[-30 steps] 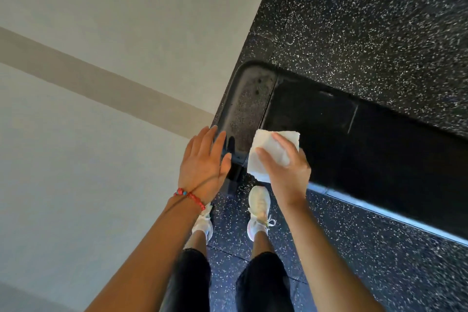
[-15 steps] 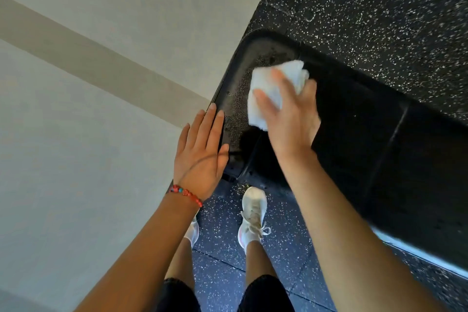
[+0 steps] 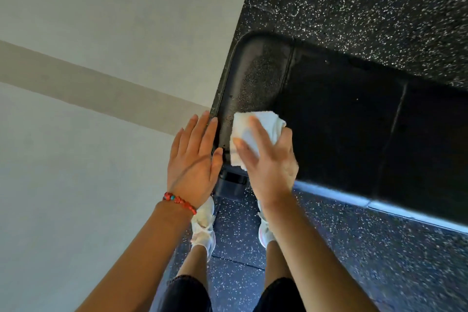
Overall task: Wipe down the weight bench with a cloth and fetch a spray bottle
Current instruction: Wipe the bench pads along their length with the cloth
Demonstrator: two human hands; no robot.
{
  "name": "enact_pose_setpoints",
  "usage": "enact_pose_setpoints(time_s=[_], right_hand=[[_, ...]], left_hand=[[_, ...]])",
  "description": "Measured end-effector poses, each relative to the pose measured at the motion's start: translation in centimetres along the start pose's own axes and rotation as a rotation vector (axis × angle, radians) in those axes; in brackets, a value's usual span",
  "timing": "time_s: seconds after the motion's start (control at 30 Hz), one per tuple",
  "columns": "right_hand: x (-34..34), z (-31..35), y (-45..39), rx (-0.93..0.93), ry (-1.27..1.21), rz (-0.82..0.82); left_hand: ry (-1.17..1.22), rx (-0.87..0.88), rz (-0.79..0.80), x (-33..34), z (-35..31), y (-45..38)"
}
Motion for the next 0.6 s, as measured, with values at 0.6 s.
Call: enact_pose_setpoints(time_s=[0.6], right_hand=[[-3.4, -6.4, 0.8, 0.182, 0.026, -0.159]], left_hand=[[-0.039, 0.271, 0.042, 2.1, -4.8, -3.3]])
Point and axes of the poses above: each hand's wrist, its own y-axis away from the middle knuckle, its own x-axis out of the palm, z = x × y, the point moved 6 cm from there along -y, towards the middle knuckle, and after that the axes turned 5 degrees about -z, right-handed, at the moved point
